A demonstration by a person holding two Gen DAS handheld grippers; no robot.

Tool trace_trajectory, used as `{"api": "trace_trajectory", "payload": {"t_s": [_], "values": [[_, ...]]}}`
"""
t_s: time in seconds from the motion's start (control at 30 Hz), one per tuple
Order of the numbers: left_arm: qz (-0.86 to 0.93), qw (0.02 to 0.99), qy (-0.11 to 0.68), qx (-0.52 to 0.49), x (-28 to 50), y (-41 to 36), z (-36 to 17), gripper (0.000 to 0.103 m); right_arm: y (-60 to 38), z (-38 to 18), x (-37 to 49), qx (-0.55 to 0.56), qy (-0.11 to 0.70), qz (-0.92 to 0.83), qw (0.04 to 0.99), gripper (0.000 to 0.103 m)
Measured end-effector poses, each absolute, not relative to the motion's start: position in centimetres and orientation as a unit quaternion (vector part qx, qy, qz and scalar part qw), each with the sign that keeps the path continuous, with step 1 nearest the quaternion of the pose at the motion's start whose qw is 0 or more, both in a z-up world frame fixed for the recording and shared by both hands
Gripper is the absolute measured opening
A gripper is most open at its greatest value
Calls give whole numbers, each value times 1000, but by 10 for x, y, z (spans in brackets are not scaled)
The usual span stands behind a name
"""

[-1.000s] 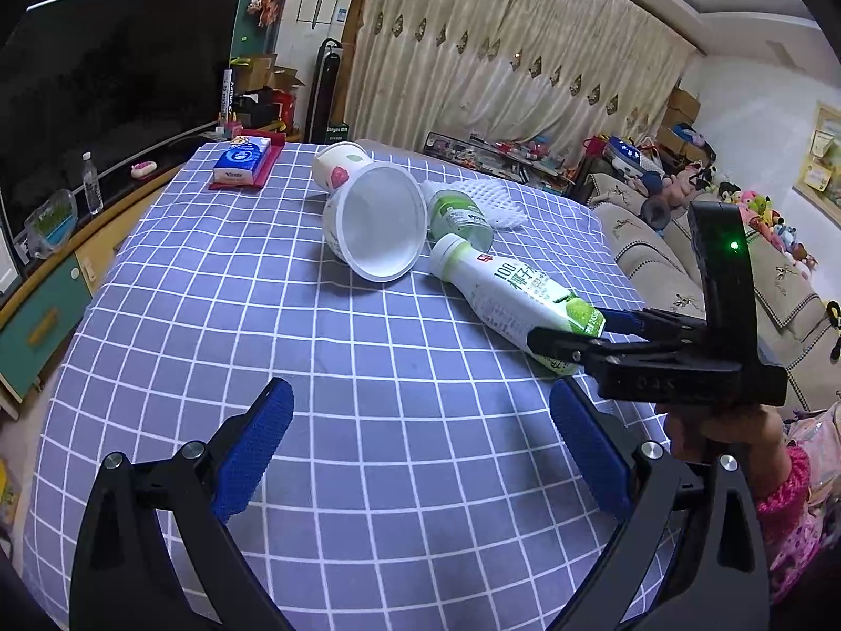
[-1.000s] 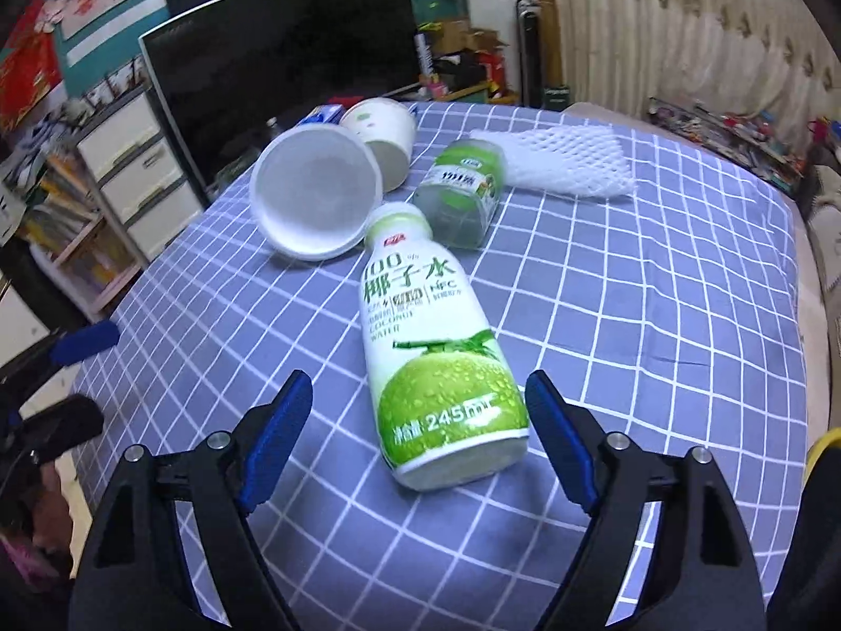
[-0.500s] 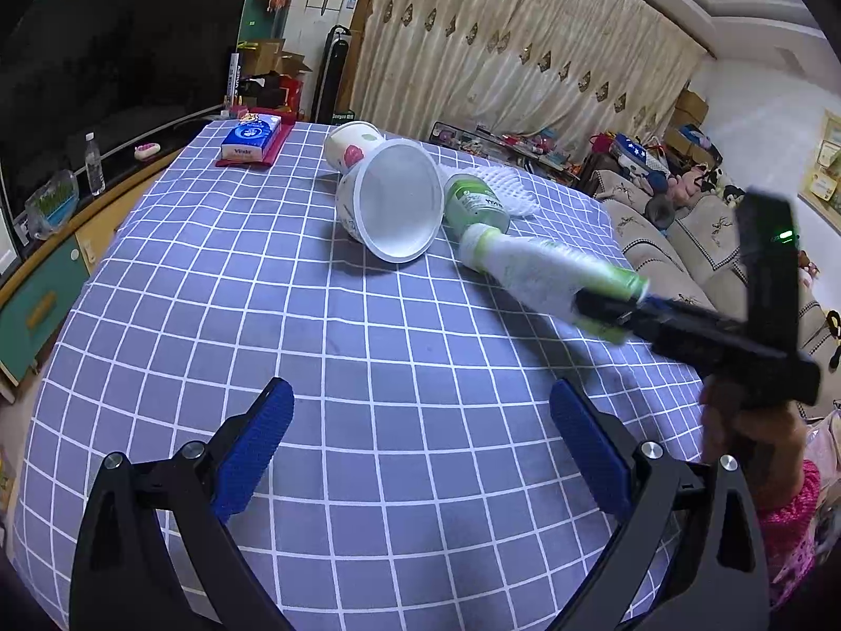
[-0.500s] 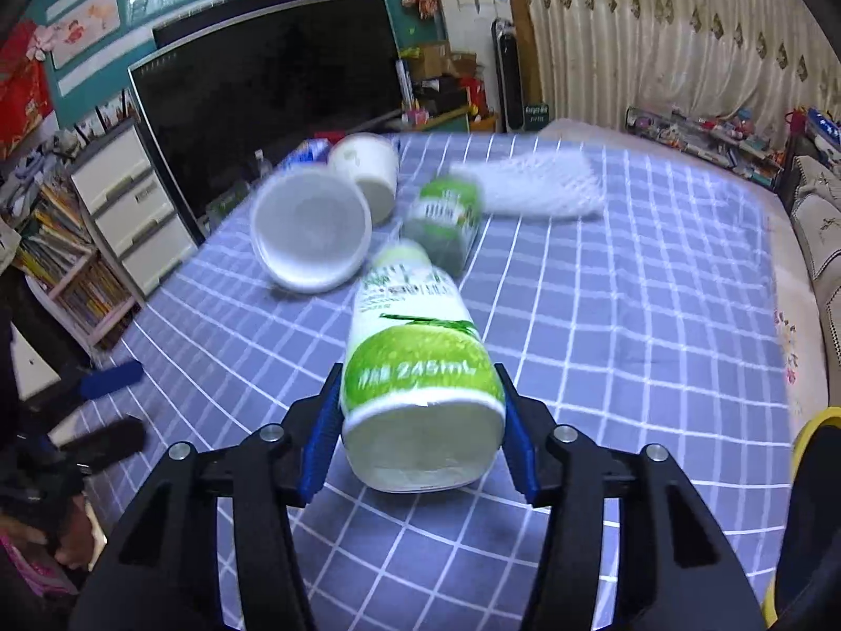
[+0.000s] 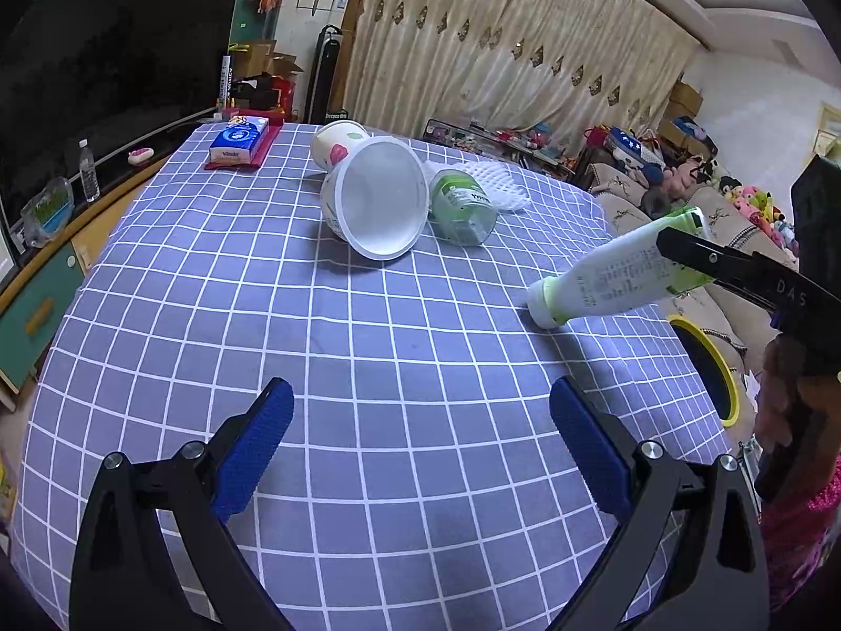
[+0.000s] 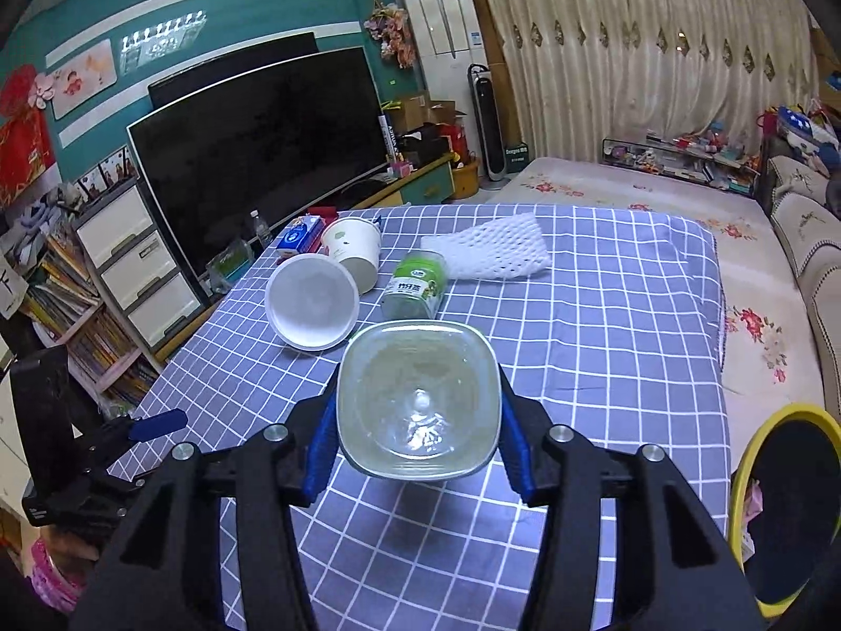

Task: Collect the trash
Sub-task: 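Carry the bottle over the bin and open the right tool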

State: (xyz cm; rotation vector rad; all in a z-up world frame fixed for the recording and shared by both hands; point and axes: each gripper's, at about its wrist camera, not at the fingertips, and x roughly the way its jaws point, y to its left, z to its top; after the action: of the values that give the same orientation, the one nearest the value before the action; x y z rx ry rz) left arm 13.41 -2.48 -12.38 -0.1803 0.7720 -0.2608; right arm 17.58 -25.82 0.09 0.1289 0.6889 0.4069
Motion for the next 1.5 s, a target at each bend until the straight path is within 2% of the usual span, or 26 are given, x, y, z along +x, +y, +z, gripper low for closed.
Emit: {"api": "trace_trajectory", "payload": {"t_s": [0.7, 1.1, 1.3, 1.5], "values": [[-144, 915, 371, -59, 137, -51, -118, 96, -311, 16, 147, 88, 311, 149, 935, 49], [-147, 912, 380, -53, 143, -58, -124, 96, -428, 36, 115, 127, 273, 4, 954, 49], [-151, 909, 387, -42, 150, -70, -127, 97, -496, 5, 116, 146, 290, -101, 940, 49], [-152, 906, 393, -31, 156, -81, -130, 97, -538, -66, 145, 160, 368, -161, 902, 50]]}}
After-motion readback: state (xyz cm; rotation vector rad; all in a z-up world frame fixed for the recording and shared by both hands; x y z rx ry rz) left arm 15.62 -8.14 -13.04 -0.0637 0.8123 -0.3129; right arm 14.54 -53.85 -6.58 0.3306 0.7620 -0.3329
